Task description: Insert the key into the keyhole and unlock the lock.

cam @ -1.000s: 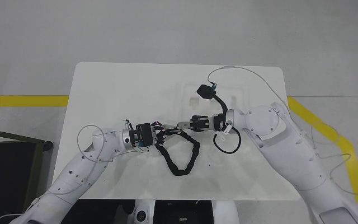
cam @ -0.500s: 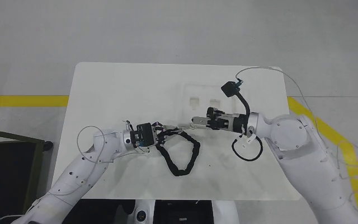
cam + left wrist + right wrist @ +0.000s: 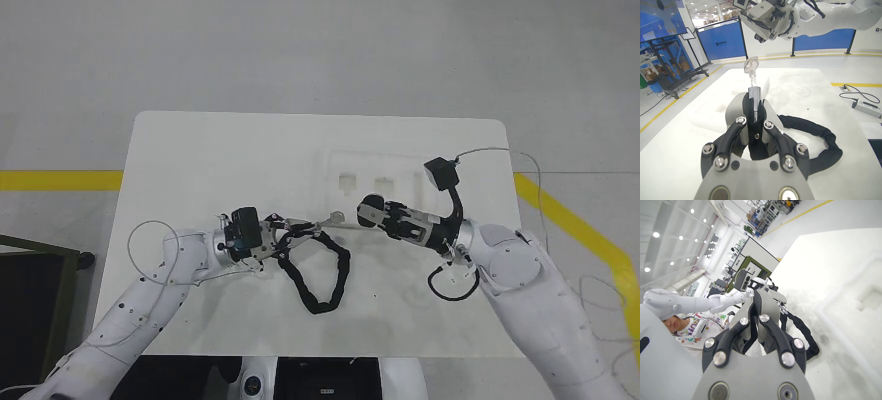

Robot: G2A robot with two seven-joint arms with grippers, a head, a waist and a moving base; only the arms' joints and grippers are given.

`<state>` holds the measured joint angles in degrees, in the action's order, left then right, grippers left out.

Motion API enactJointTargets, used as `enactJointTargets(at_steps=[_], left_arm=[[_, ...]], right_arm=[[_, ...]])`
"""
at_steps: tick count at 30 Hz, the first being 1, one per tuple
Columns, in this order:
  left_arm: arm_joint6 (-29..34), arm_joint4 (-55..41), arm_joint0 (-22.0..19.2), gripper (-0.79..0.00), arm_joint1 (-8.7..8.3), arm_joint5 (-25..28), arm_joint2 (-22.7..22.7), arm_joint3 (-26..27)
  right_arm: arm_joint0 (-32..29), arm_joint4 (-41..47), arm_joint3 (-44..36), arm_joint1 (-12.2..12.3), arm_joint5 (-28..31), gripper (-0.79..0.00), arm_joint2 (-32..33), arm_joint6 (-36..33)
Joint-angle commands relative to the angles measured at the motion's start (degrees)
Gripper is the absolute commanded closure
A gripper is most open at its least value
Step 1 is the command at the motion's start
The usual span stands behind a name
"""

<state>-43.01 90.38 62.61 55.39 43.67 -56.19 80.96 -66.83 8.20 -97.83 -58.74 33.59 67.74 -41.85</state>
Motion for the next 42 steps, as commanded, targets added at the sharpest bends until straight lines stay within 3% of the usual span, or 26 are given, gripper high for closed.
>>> enactJointTargets(at_steps=[1, 10, 32, 42], left_arm=[[-0.6, -0.6, -0.1, 0.0, 0.11, 0.6, 0.1, -0.3], [-1.8, -0.7, -0.6, 0.0, 0.45, 0.9, 0.5, -0.8], [-2.5, -0.4, -0.9, 0.0, 0.87, 1.3, 0.4, -1.7], [-2.4, 0.0, -1.0, 0.0, 1.0, 1.3, 0.3, -1.8]], right_arm=[[0.7, -0.2, 1.4, -0.3, 0.8, 0.0, -1.1, 1.4], [2.5, -3.9, 3.8, -1.6, 0.3, 0.0, -3.3, 8.8], [6.3, -4.4, 5.3, -2.9, -2.0, 0.0, -7.3, 4.5], [7.2, -7.5, 5.1, -3.2, -5.7, 0.0, -7.8, 4.0]])
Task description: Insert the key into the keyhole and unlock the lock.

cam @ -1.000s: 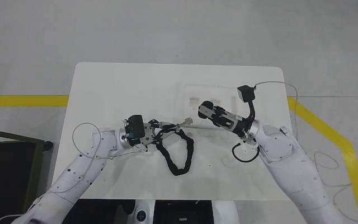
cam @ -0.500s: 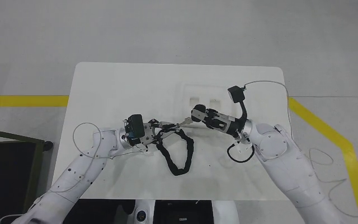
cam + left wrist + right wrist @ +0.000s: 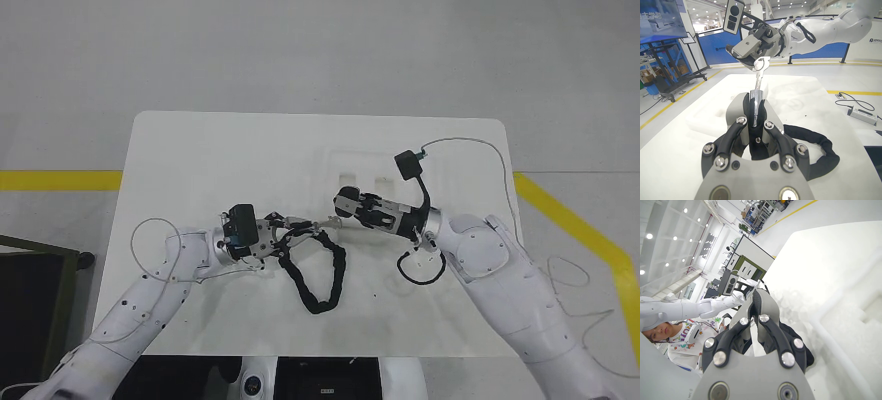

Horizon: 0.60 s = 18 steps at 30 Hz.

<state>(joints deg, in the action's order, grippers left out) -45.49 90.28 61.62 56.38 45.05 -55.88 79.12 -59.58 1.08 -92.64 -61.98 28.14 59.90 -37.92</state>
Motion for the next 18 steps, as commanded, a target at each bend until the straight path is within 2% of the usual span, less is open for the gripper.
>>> enactJointTargets(at_steps=[1, 8, 18], left_arm=[[0.1, 0.2, 0.0, 0.0, 0.02, 0.0, 0.0, 0.0], [0.1, 0.4, 0.0, 0.0, 0.1, -0.1, -0.1, 0.0], [-0.5, 0.3, 0.3, 0.0, 0.1, -0.2, -0.6, -0.2]], right_arm=[[0.0, -0.6, -0.2, 0.0, -0.5, 0.0, 0.1, 0.1], [-0.1, -2.1, -1.0, -0.1, -1.4, 0.0, 0.5, 0.5], [-3.4, -1.3, -2.9, 0.6, 0.4, 0.0, 4.3, -0.2]])
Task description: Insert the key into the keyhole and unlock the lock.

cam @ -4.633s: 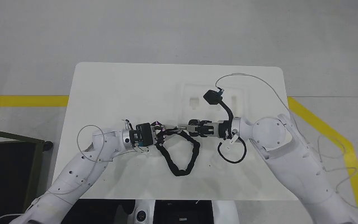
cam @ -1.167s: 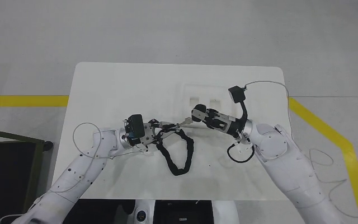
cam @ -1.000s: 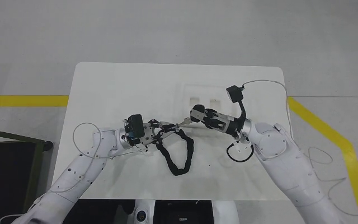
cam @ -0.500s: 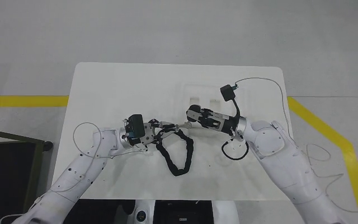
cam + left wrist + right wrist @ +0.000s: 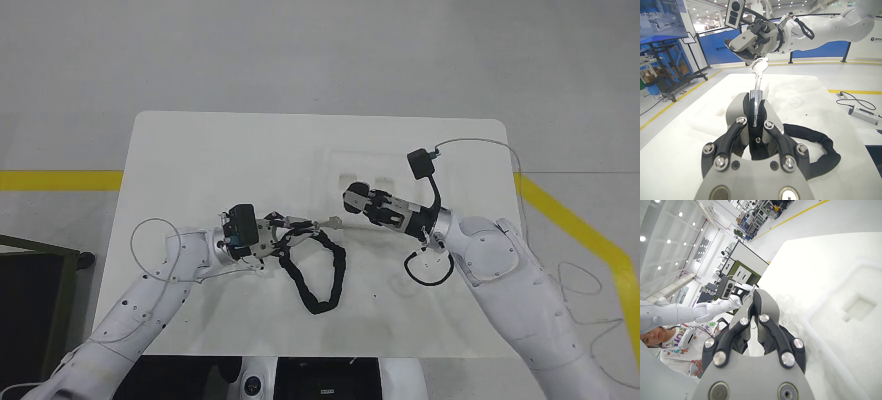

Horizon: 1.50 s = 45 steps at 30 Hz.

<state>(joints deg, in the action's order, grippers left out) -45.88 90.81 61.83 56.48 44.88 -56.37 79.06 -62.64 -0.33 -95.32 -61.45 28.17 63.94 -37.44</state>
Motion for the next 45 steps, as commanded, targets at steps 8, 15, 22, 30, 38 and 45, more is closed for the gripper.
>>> enactJointTargets(at_steps=[8, 15, 22, 30, 38, 45], left_arm=[[0.6, -1.6, 0.3, 0.0, 0.11, 0.3, -0.5, -0.3], [1.2, -1.9, 0.4, 0.0, 0.22, 0.4, -0.6, -0.1], [1.6, -1.5, 0.5, 0.0, 0.3, 0.2, -0.6, 0.2], [1.2, -1.1, 0.7, 0.0, 0.3, 0.2, -0.9, 0.2], [0.9, -1.0, 0.8, 0.0, 0.3, 0.4, -1.2, 0.1], [1.1, -1.1, 0.9, 0.0, 0.35, 0.4, -1.3, 0.2]], right_arm=[[-1.2, 1.0, -1.6, 0.2, 1.5, 0.0, 0.5, -2.8], [0.4, 1.0, -1.2, -0.2, 1.1, 0.0, -0.9, -3.2], [1.5, 0.2, -0.6, -0.5, 0.1, 0.0, -1.8, -2.9], [2.0, -0.9, 0.1, -0.7, -1.7, 0.0, -2.0, -2.2], [1.0, -1.1, -0.7, -0.6, -1.1, 0.0, -0.8, -1.9], [0.4, -1.5, -2.1, -0.5, -0.2, 0.0, -0.3, -2.0]])
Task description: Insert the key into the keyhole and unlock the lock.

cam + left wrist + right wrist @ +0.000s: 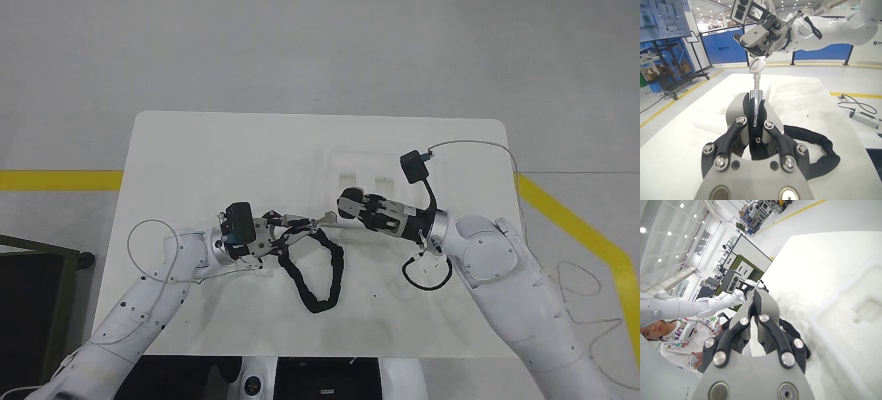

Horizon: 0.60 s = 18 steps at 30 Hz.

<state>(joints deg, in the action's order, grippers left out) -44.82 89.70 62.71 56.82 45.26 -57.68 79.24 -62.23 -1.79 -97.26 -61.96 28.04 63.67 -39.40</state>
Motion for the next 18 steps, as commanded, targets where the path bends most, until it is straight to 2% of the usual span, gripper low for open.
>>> enactJointTargets(at_steps=[1, 18], left_arm=[[0.2, 0.0, 0.0, 0.0, 0.02, 0.0, 0.0, 0.1], [0.3, 0.3, 0.1, 0.0, 0.15, 0.1, -0.1, 0.2]], right_arm=[[0.1, -0.1, -0.3, 0.0, 0.0, 0.0, -0.1, -0.2], [2.6, -0.5, 2.0, -0.9, -1.8, 0.0, -2.6, -0.6]])
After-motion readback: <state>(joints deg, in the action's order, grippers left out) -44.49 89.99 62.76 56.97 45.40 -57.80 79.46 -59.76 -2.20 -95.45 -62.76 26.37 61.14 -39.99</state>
